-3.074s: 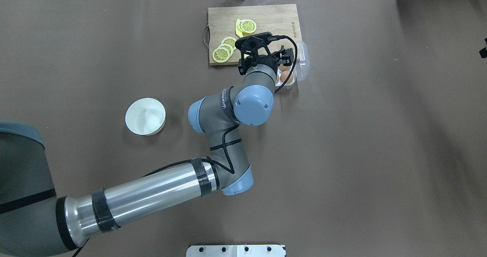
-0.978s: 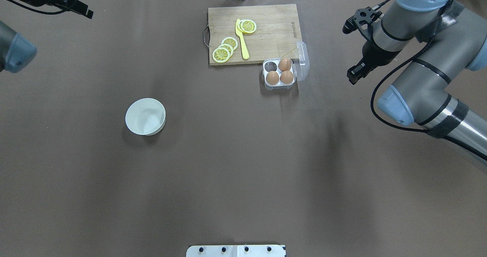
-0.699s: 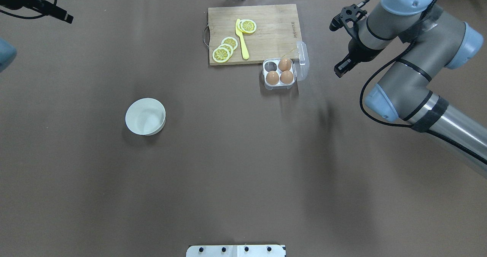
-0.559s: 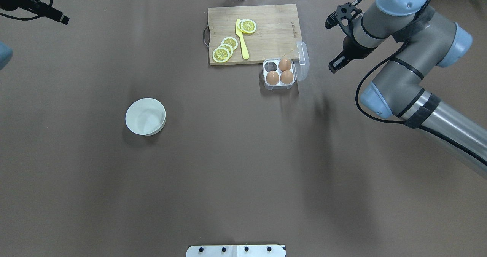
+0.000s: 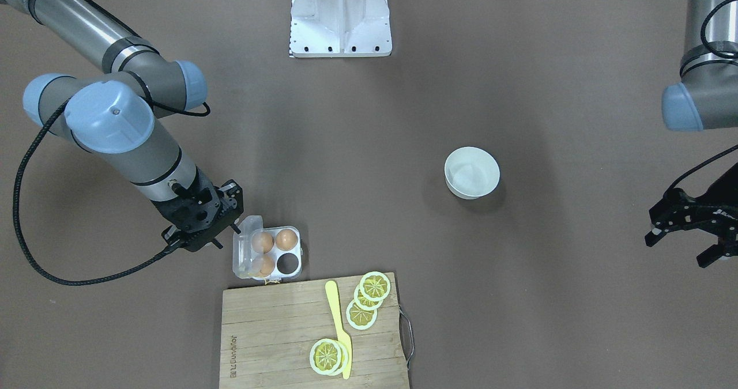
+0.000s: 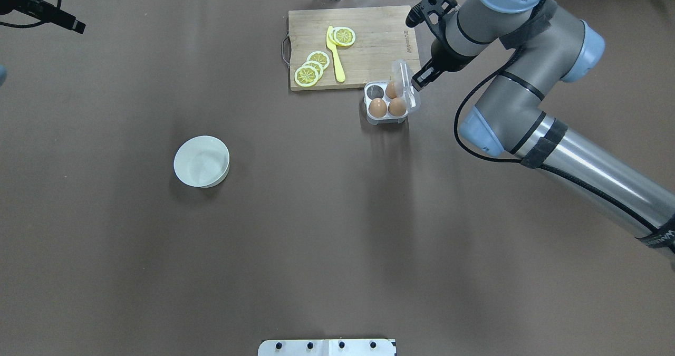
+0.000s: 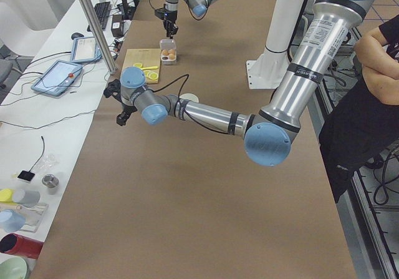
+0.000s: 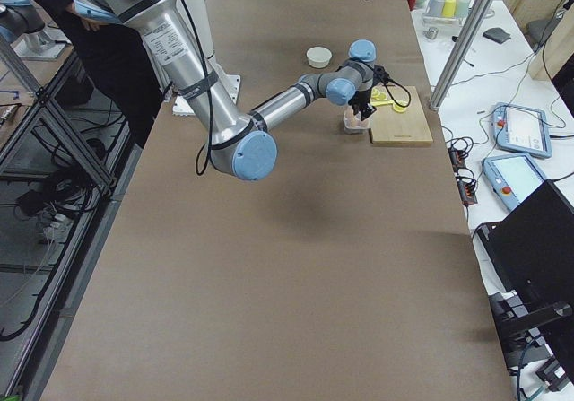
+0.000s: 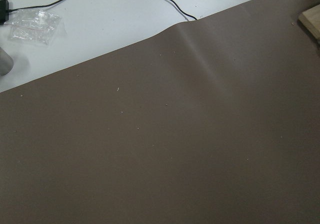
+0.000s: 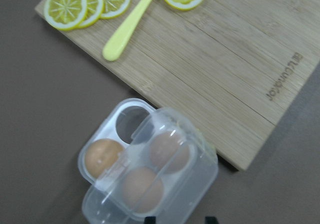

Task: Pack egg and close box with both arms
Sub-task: 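Push the open lid of the egg box closed with the right gripper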

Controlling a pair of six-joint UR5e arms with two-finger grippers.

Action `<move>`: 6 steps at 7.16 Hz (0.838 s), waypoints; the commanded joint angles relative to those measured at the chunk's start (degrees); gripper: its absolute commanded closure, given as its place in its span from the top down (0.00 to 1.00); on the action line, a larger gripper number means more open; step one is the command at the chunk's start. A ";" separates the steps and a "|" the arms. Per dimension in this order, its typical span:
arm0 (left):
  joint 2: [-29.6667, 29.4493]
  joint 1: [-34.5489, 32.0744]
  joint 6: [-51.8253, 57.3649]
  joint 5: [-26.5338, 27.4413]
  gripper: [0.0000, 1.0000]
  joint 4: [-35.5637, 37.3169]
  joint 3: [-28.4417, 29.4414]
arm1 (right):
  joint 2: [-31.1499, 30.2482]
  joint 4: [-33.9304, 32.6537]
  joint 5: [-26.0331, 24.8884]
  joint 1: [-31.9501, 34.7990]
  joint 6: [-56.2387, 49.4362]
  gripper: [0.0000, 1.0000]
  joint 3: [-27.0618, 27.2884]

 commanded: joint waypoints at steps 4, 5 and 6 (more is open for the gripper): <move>1.46 -5.87 4.08 -5.63 0.90 3.16 0.05 | -3.70 3.09 5.03 4.56 5.33 1.00 -0.08; 1.54 -9.29 7.83 -9.24 0.90 7.79 0.14 | -7.74 3.09 11.86 11.92 5.24 1.00 -0.16; 2.59 -11.59 15.26 -9.45 0.90 14.37 0.23 | -11.00 3.00 12.89 17.12 5.07 1.00 -0.34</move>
